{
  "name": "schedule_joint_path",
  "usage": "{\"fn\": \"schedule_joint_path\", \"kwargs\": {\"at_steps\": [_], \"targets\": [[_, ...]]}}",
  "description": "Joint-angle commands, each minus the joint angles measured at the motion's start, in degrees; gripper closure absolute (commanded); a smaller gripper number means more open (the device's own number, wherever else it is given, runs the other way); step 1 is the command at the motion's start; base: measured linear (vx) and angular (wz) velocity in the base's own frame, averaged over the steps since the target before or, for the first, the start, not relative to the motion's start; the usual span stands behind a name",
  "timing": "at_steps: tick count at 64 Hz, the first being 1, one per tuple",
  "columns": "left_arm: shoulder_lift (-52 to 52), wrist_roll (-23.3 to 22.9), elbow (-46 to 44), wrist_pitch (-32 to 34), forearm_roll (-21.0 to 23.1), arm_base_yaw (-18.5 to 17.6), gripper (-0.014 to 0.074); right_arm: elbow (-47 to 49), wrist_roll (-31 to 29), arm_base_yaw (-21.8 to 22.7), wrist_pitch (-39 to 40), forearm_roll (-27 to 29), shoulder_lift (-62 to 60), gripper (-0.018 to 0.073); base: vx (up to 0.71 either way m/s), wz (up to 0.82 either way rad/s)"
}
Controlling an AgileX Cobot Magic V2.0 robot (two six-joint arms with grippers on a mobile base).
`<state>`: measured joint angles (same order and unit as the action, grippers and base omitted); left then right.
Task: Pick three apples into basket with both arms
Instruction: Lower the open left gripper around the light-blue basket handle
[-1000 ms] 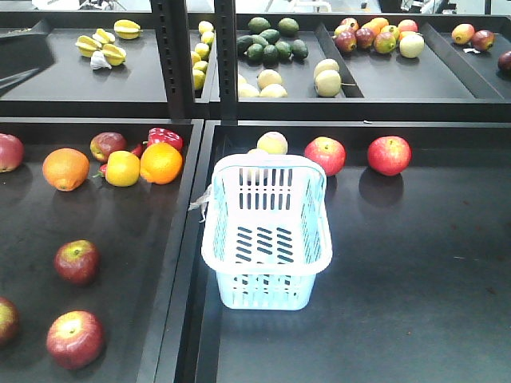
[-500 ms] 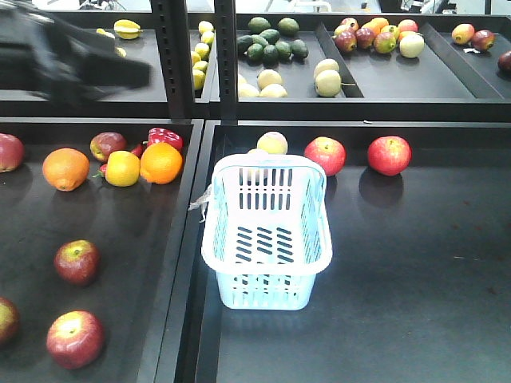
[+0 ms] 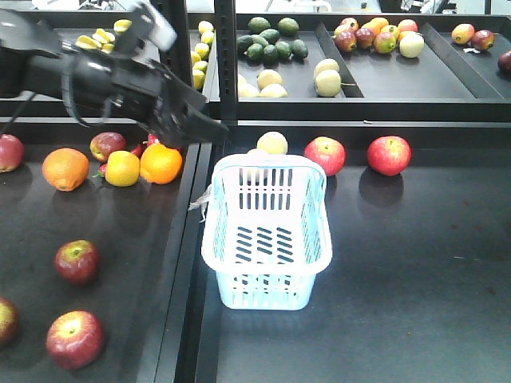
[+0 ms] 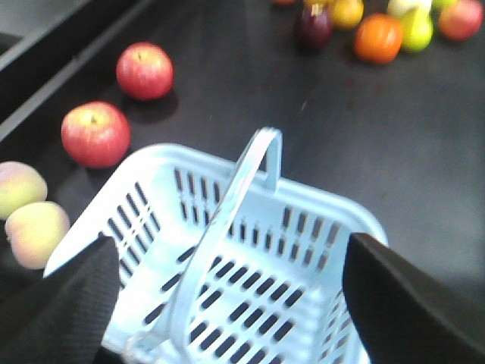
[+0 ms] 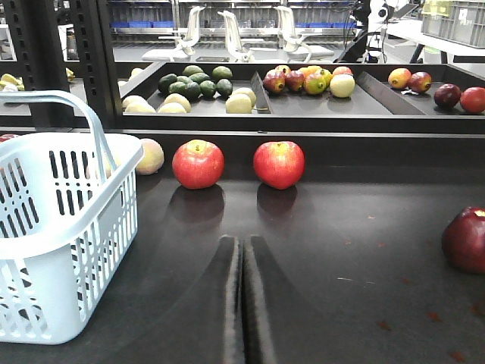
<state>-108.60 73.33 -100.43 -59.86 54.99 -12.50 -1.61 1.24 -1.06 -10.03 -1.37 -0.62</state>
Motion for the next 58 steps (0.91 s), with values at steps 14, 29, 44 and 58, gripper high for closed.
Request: {"fn": "schedule_joint_path", "kwargs": {"at_steps": [14,29,44,58], "targets": [[-5.3,0.3,-9.7,1.7,-1.2,-3.6,0.003,-0.8,-0.5,0.5,4.1,-0.6,-0.6,0.0564,0.0,0.0],[-10.0,0.2,-12.8,3.2,-3.0,-4.2,0.003,-0.8,-0.5,0.5,4.1,-0.6,-0.6,0.0564,0.0,0.0],[-12.7,0.5,-12.8,5.4,-4.7,-4.2,0.003,-0.8,-0.5,0.5,4.1,-0.6,-0.6,0.0564,0.0,0.0],[-14.9,0.5,-12.8,6.3,-4.6,-4.2,0.0034,-0.8,-0.5,0.5,4.1,-0.6,-0.6,0.0564,0.0,0.0]]}}
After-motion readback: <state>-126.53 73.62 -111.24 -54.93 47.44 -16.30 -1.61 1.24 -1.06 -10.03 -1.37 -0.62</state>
